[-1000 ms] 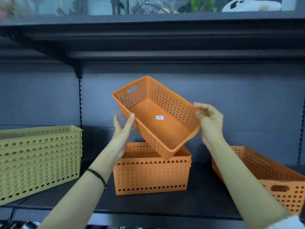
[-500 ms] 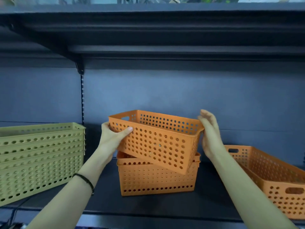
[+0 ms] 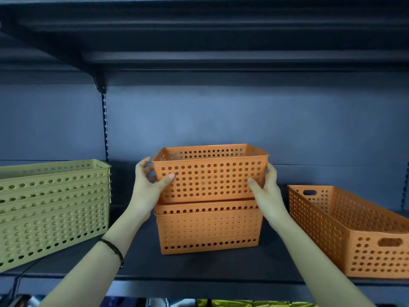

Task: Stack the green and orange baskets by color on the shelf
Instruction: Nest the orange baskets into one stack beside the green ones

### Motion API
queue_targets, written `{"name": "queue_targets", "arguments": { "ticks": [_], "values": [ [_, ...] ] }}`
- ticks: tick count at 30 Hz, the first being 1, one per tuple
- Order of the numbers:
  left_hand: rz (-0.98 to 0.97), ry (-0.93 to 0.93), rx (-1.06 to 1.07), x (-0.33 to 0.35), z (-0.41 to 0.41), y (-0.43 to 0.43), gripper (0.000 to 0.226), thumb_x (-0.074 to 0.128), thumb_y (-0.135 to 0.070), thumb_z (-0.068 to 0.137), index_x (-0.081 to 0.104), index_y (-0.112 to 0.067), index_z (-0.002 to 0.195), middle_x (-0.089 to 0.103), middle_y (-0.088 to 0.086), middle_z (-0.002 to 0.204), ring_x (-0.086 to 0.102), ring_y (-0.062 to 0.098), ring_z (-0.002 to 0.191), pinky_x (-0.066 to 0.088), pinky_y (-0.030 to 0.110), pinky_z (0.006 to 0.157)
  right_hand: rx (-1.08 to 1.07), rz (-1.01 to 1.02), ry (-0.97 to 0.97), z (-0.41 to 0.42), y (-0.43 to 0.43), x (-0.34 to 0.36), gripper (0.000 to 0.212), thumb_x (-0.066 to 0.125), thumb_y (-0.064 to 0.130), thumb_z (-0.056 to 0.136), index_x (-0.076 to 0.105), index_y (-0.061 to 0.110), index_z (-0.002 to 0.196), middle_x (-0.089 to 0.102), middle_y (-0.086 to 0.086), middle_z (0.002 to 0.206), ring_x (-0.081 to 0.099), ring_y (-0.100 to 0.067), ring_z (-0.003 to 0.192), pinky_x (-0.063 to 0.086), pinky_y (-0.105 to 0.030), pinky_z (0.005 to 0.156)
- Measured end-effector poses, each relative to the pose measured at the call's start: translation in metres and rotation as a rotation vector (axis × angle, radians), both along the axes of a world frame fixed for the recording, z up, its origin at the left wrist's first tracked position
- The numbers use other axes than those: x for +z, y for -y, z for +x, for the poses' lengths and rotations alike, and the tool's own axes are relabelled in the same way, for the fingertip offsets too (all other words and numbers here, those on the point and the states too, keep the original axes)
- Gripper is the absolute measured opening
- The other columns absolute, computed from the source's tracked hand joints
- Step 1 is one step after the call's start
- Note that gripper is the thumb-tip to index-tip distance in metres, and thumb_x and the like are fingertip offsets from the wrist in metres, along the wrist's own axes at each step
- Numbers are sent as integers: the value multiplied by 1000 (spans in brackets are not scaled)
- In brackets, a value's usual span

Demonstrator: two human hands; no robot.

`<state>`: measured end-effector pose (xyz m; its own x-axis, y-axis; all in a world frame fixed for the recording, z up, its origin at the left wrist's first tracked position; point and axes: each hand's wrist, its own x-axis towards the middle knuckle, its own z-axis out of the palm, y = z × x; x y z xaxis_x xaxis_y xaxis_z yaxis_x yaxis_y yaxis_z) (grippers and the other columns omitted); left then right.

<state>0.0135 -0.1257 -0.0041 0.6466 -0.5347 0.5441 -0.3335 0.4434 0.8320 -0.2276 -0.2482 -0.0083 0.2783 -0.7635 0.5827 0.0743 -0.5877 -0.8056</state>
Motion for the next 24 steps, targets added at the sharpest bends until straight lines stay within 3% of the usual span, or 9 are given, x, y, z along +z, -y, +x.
{"name": "queue_targets", "arguments": {
  "ticks": [2, 4, 7, 12, 16, 19, 24],
  "values": [
    [34, 74, -22, -4, -2, -3, 84, 73, -15, 80, 24, -29, 147, 46, -4, 130, 56, 6, 106, 51, 21, 74, -27, 22, 6, -5, 3, -5, 56, 52, 21, 96, 22, 26, 142, 51, 21, 114, 52, -4, 107, 40, -33, 99],
    [51, 141, -16, -8, 2, -7, 88, 74, -19, 79, 21, -39, 147, 45, -2, 134, 54, 13, 115, 53, 31, 84, -28, 43, -9, -9, 4, -13, 54, 52, 22, 96, 24, 25, 141, 49, 26, 107, 52, -3, 102, 40, -31, 94],
    [110, 230, -1, -15, 10, -13, 76, 74, -30, 78, 31, -59, 134, 45, 5, 132, 54, 23, 119, 54, 47, 88, -37, 83, -56, -9, 7, -25, 52, 52, 27, 95, 28, 25, 141, 52, 13, 114, 51, -9, 108, 39, -30, 94],
    [189, 367, 120, -40, 13, -17, 43, 71, -24, 81, 53, -42, 116, 50, 1, 119, 53, 18, 113, 48, 45, 94, -113, 58, -79, -2, 17, -52, 42, 53, 35, 92, 36, 26, 129, 50, 7, 124, 43, -17, 124, 38, -41, 104],
    [182, 292, 96, -58, 13, -18, 28, 69, -33, 82, 58, -45, 105, 48, -7, 122, 46, 17, 121, 42, 37, 99, -97, 40, -105, -4, 19, -69, 29, 48, 29, 97, 33, 28, 122, 47, 1, 127, 42, -18, 124, 37, -42, 106],
    [186, 244, 46, -65, 4, -19, 39, 68, -30, 84, 52, -49, 113, 35, -10, 141, 31, 8, 134, 33, 33, 106, -68, 7, -94, -12, 17, -77, 34, 47, 28, 98, 35, 28, 129, 49, 4, 129, 47, -12, 119, 40, -37, 103],
    [217, 157, -20, -74, -9, -18, 68, 64, -26, 88, 25, -55, 136, 50, -6, 137, 49, 14, 124, 42, 38, 102, -121, -95, -175, -28, 11, -85, 40, 37, 22, 101, 38, 24, 142, 46, 11, 139, 41, -6, 129, 29, -25, 106]
  ]
}}
